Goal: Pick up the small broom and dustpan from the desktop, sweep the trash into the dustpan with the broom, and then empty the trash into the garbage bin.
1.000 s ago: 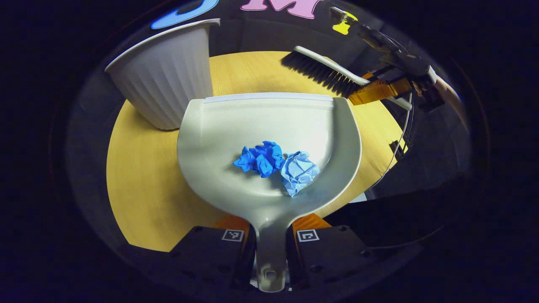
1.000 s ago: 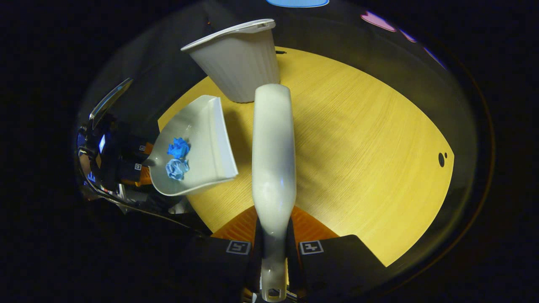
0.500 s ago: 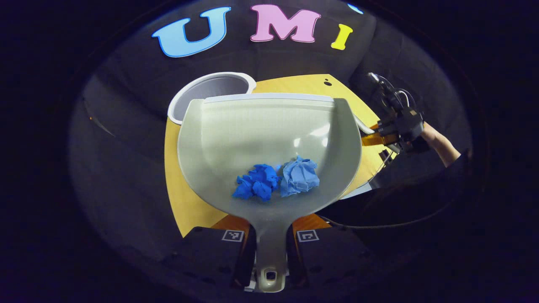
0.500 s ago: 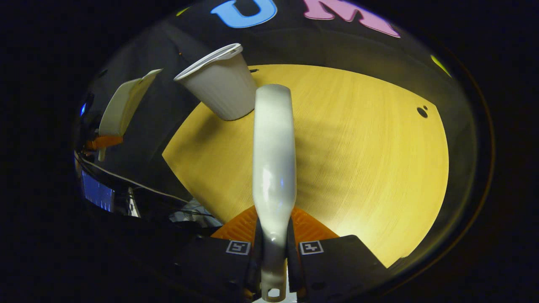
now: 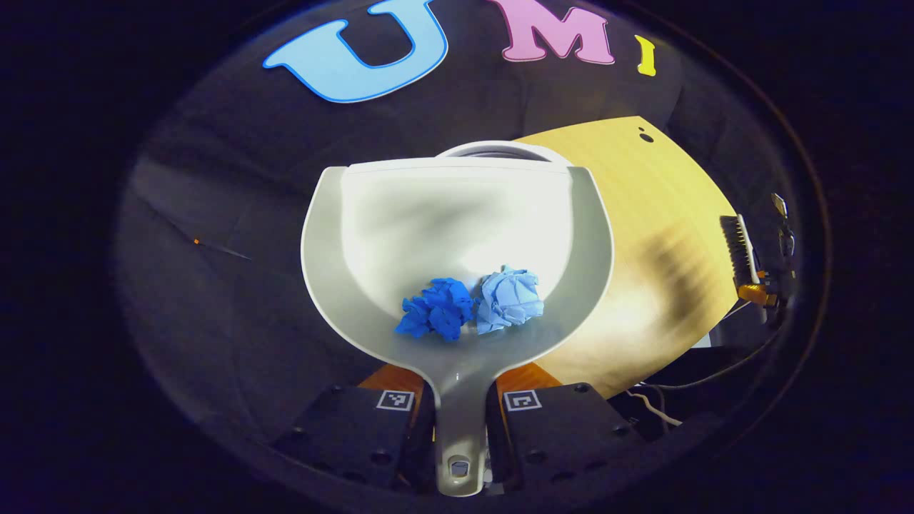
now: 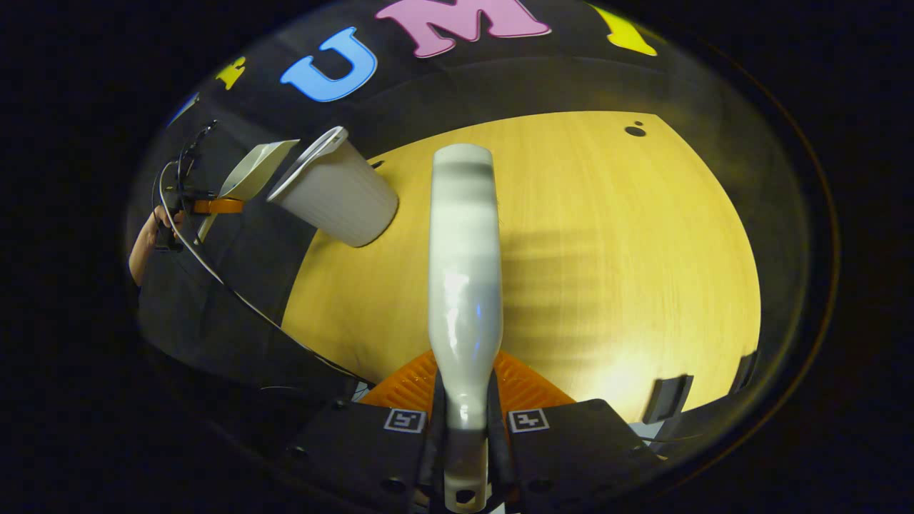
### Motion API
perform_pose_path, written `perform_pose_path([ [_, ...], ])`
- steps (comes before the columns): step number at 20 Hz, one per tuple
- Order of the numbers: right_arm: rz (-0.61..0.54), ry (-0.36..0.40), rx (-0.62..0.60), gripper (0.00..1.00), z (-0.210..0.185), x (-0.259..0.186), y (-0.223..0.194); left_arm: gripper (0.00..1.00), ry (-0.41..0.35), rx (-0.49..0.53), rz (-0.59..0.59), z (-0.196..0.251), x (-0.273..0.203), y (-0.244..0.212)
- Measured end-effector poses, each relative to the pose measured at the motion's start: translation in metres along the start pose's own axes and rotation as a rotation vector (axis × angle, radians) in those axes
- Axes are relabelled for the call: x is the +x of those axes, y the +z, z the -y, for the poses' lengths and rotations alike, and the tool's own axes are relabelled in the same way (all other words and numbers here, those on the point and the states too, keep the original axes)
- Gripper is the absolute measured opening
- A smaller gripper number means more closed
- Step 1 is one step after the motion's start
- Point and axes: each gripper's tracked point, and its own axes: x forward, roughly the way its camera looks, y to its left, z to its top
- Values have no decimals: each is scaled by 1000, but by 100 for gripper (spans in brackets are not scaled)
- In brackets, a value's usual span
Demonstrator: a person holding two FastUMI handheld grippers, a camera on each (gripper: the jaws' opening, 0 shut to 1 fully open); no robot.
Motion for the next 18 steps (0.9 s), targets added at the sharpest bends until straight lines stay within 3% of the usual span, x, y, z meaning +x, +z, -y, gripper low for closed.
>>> perform_pose_path([
  [3, 41, -18, 93, 28, 12, -11, -15, 30, 37, 70, -86, 5, 23, 22],
  [7, 54, -13, 203, 28, 16, -17, -40, 29, 140, 309, -175, 24, 16, 27],
  [12, 17, -6, 230, 28, 14, -3, -65, 29, 355, 571, -250, 17, 16, 25],
  [14, 12, 8, 238, 28, 11, 1, -66, 29, 381, 632, -258, 12, 15, 26],
  [18, 5, 25, 208, 28, 7, 8, -59, 29, 511, 724, -229, -1, 18, 23],
])
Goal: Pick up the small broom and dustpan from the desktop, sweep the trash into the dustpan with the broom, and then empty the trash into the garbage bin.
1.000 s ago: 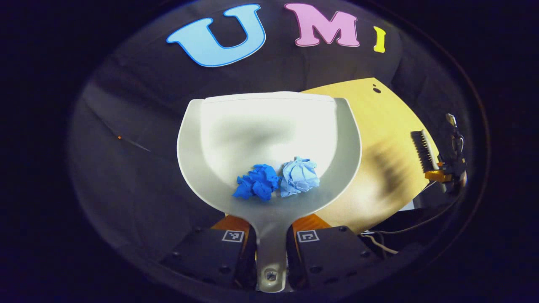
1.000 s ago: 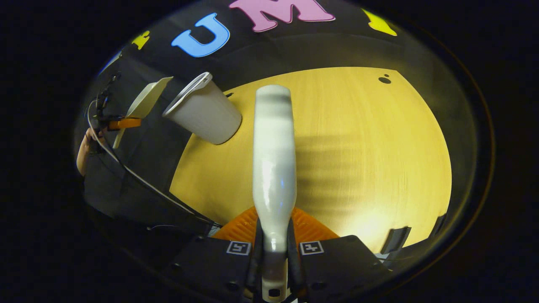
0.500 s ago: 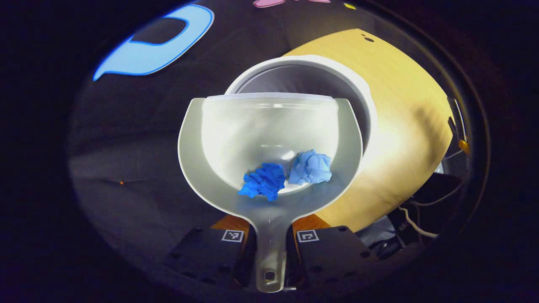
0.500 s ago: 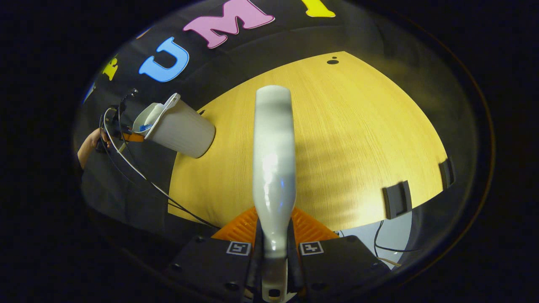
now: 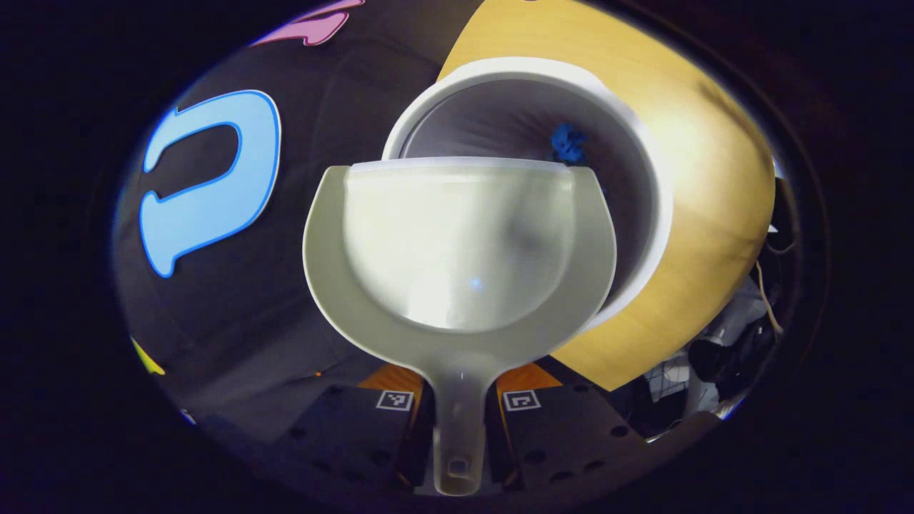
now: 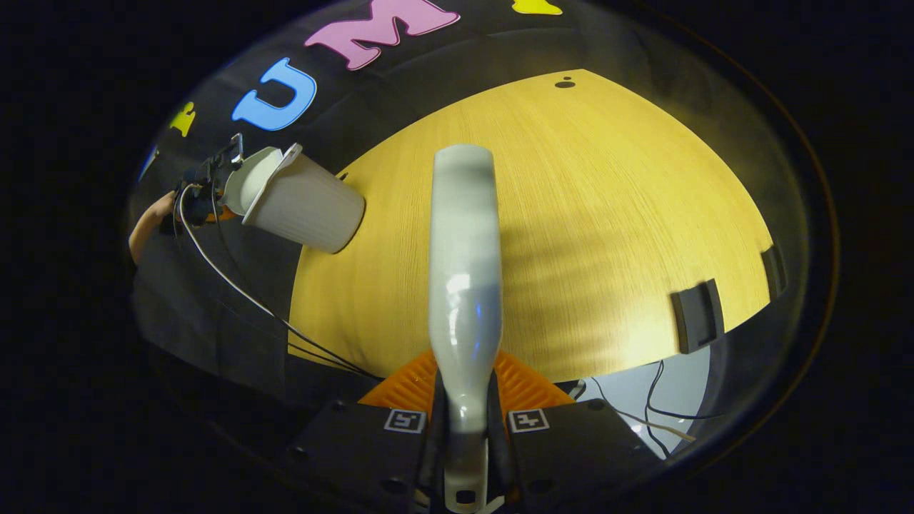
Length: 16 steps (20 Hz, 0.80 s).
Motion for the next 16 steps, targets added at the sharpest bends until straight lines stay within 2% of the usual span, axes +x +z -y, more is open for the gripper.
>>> perform_pose_path([
  [2, 8, 13, -10, 28, -5, 1, 8, 31, 11, -42, 22, 3, 5, -3],
  [3, 14, 17, -13, 28, -7, 1, 13, 28, 16, -81, 41, 3, 3, -2],
  [4, 17, 22, -16, 28, -10, 1, 17, 29, 29, -128, 73, 2, 2, 1],
  [7, 0, 32, -43, 28, -15, 2, 25, 27, 41, -317, 206, 6, 8, 15],
  [9, -15, 38, -60, 28, -19, 3, 29, 29, 47, -407, 294, 8, 14, 20],
  [11, -26, 60, -65, 28, -27, 4, 36, 27, 54, -474, 378, 8, 12, 29],
  [14, -30, 43, -102, 28, -26, 5, 50, 29, 13, -543, 522, 22, 6, 55],
  [16, -22, 32, -117, 28, -25, 6, 61, 29, -44, -581, 609, 39, -9, 70],
])
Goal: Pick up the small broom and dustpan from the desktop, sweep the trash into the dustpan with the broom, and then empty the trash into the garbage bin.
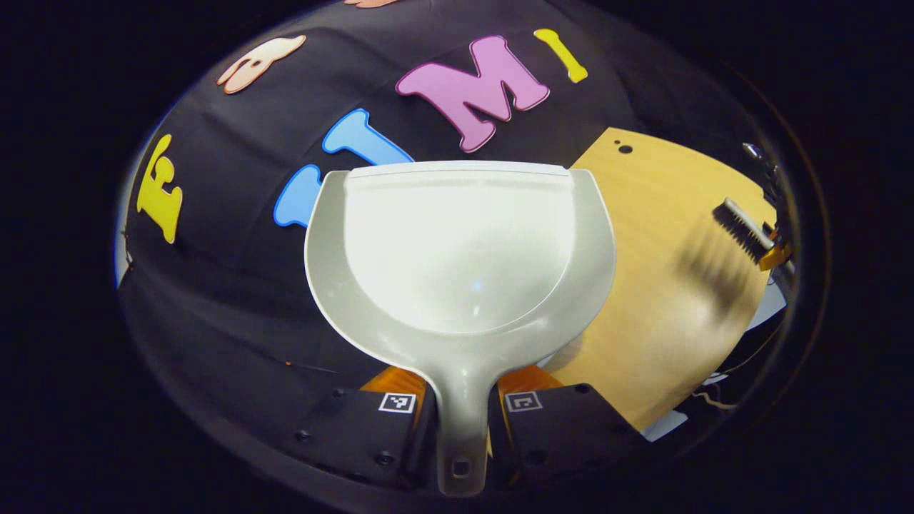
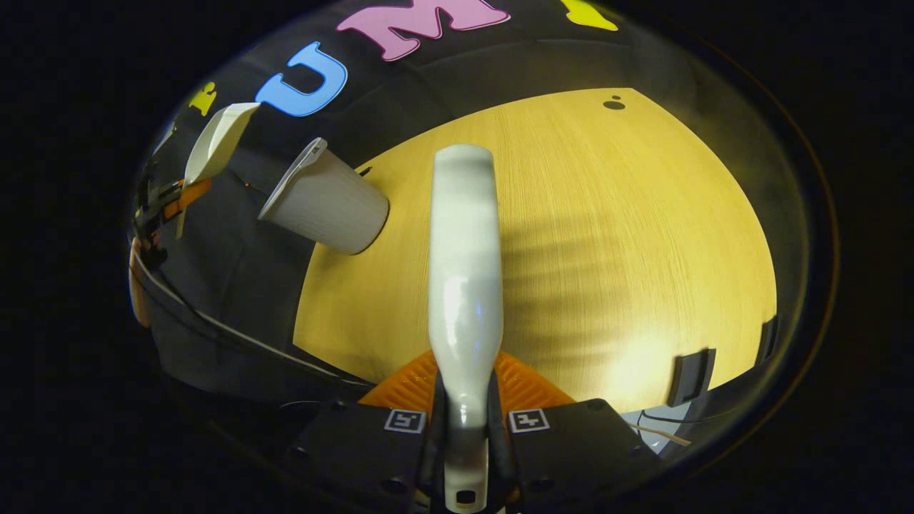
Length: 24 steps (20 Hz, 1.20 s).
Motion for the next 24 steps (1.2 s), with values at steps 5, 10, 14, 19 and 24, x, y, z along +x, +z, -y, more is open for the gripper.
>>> perform_pose_path([
  [5, -14, -49, -20, 28, 15, 3, 13, 26, -276, -172, 70, 153, -25, 8],
  [10, -92, -117, -59, 28, 40, 21, 2, 29, -469, -351, -49, 275, 0, -17],
  [14, -176, -172, -64, 28, 53, 51, -10, 30, -517, -540, -232, 337, 49, -65],
  [19, -264, -229, -98, 28, 59, 89, -21, 30, -515, -650, -424, 372, 85, -125],
  [24, -326, -276, -122, 28, 60, 119, -23, 30, -472, -575, -534, 380, 88, -126],
])
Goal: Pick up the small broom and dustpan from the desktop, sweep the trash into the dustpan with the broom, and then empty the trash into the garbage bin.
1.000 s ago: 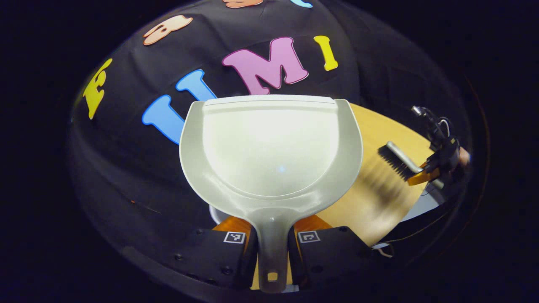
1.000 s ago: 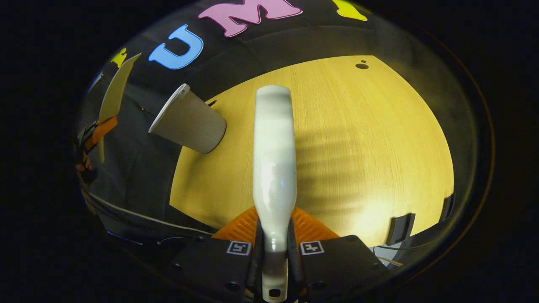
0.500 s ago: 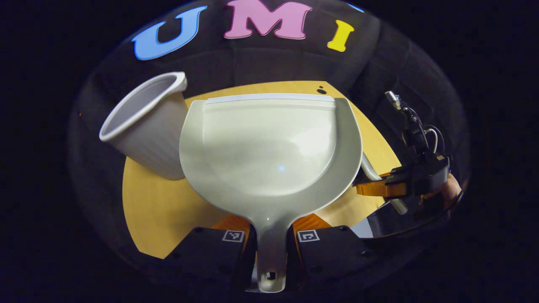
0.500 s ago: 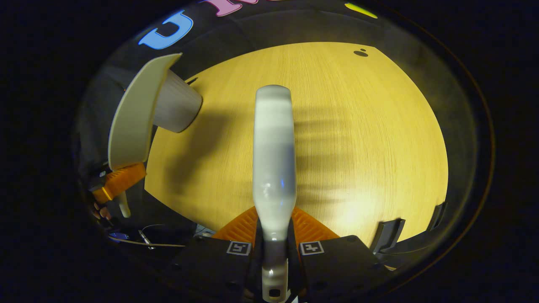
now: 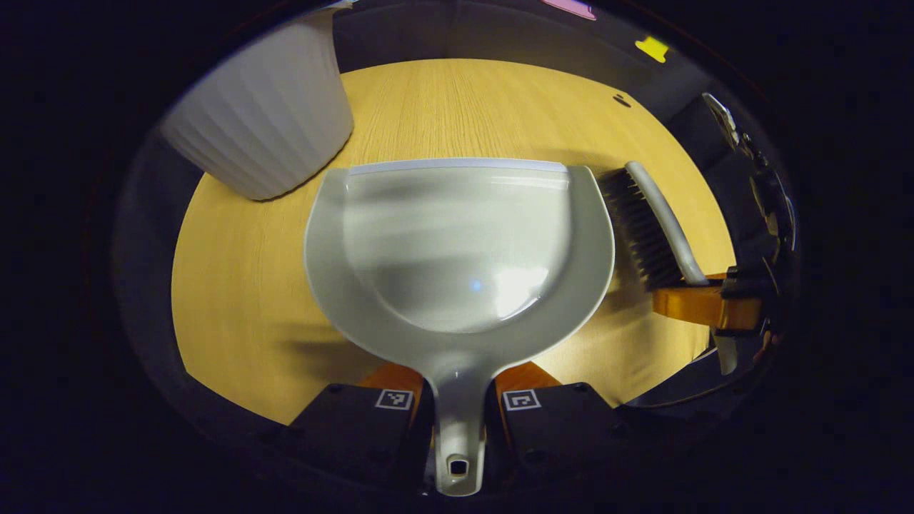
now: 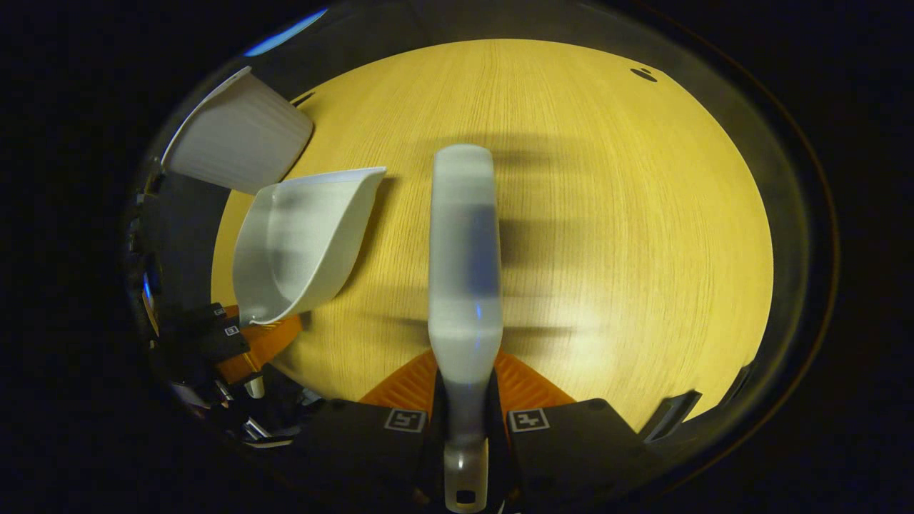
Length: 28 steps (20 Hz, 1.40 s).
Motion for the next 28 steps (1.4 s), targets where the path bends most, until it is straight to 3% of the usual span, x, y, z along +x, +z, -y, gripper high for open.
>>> perform_pose_path([
  [3, -21, -52, -76, 28, -1, 7, 1, 29, -1, -35, -44, 6, -2, 6],
  [6, -50, -44, -67, 29, -4, 11, 4, 30, -23, -84, -77, 8, -6, 7],
  [7, -51, -36, -54, 37, -4, 9, 6, 30, -22, -85, -79, 9, -7, 4],
  [8, -48, -29, -43, 29, -4, 8, 7, 30, -23, -87, -83, 10, -7, 4],
  [13, -38, -8, -24, 32, -10, 5, 7, 33, -68, -94, -94, 20, -10, 6],
  [15, -8, -9, -36, 57, -12, -1, 10, 77, -66, -83, -83, 21, -15, 8],
  [16, 14, -14, -39, 67, -11, -6, 13, 86, -71, -77, -73, 22, -19, 9],
  [18, 67, -8, -30, 100, -12, -24, 19, 86, -139, -59, -80, 33, -38, 5],
  [24, 333, 46, -13, 100, -30, -128, 41, 84, -222, -146, 85, 29, -126, 17],
  [25, 394, 43, -19, 89, -31, -148, 47, 84, -238, -169, 137, 29, -143, 26],
  [26, 472, 28, -18, 100, -31, -169, 59, 84, -263, -180, 180, 30, -162, 36],
  [28, 631, 5, -18, 100, -33, -210, 82, 84, -272, -168, 300, 27, -204, 58],
])
